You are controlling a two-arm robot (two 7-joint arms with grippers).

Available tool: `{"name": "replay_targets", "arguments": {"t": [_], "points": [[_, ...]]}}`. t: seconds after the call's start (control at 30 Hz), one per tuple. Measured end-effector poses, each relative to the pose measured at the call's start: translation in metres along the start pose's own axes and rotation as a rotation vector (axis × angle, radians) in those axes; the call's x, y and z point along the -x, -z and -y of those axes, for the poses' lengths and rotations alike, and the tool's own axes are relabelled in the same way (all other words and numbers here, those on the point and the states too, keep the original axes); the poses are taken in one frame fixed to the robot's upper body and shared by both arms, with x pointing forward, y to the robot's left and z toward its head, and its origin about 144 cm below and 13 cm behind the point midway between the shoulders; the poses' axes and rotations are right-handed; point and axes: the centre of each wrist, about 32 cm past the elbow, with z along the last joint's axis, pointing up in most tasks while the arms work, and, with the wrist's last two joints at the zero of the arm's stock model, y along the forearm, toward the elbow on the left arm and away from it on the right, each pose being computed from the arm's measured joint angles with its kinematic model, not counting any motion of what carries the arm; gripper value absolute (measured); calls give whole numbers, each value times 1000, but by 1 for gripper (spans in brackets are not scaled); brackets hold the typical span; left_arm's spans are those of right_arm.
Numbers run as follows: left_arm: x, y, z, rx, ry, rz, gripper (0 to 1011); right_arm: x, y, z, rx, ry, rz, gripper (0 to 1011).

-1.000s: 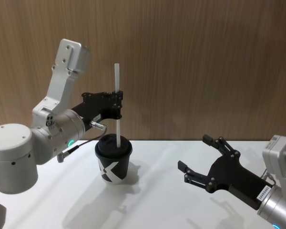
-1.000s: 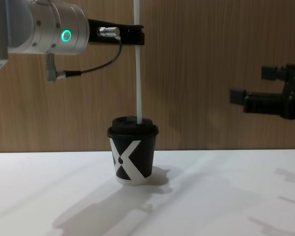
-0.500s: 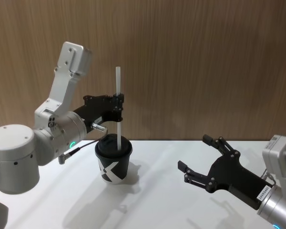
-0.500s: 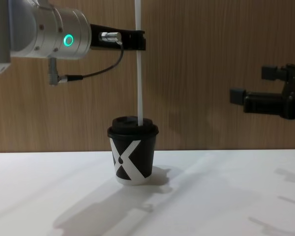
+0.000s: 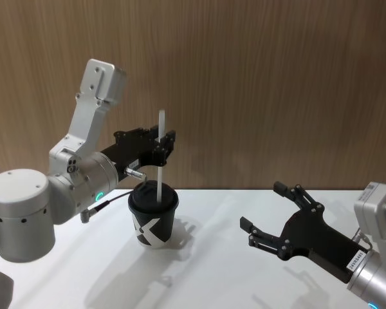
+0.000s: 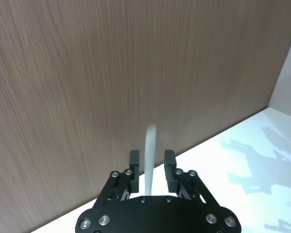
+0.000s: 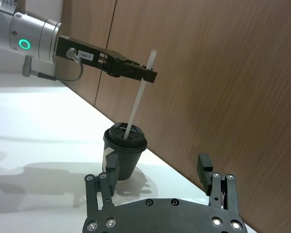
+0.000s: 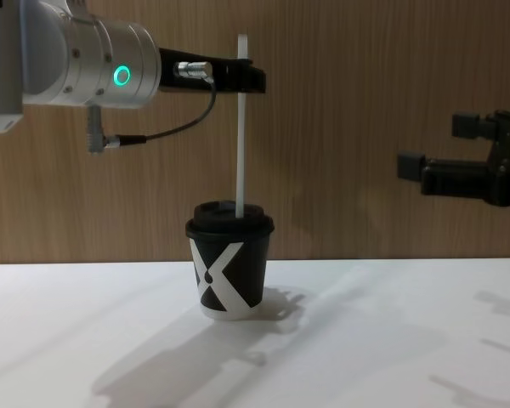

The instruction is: Pick up the straw with one hand, pass it to the other hand, and insert it into the cup.

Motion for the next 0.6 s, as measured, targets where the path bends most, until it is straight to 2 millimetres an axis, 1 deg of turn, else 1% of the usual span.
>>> {"name": "replay_targets", "arguments": {"t": [0.1, 0.17, 0.2, 0.27, 0.33, 0.37, 0.43, 0.47, 0.57, 0.6], "points": [[0, 0, 0, -1, 0, -1, 364, 0, 0, 0, 0, 0, 0, 1001], [0, 0, 0, -1, 1, -1, 450, 0, 0, 0, 0, 0, 0, 1001], [0, 0, 0, -1, 1, -1, 471, 0, 0, 0, 0, 0, 0, 1001], [0, 0, 1, -2, 1, -1, 550, 0, 0, 0, 0, 0, 0, 1001], [0, 0, 1, -2, 1, -1, 592, 0, 0, 0, 0, 0, 0, 1001], [0, 0, 1, -2, 2, -2, 652, 0, 0, 0, 0, 0, 0, 1001], [0, 0, 1, -2, 2, -2, 681, 0, 0, 0, 0, 0, 0, 1001], [0, 1, 1, -1, 2, -1, 752, 0, 0, 0, 0, 1, -1, 1001], [0, 2, 0, 1, 2, -1, 813, 0, -2, -1, -1, 4, -9, 1001], [0, 2, -1, 3, 2, 0, 868, 0, -3, -2, -2, 6, -11, 1001]]}}
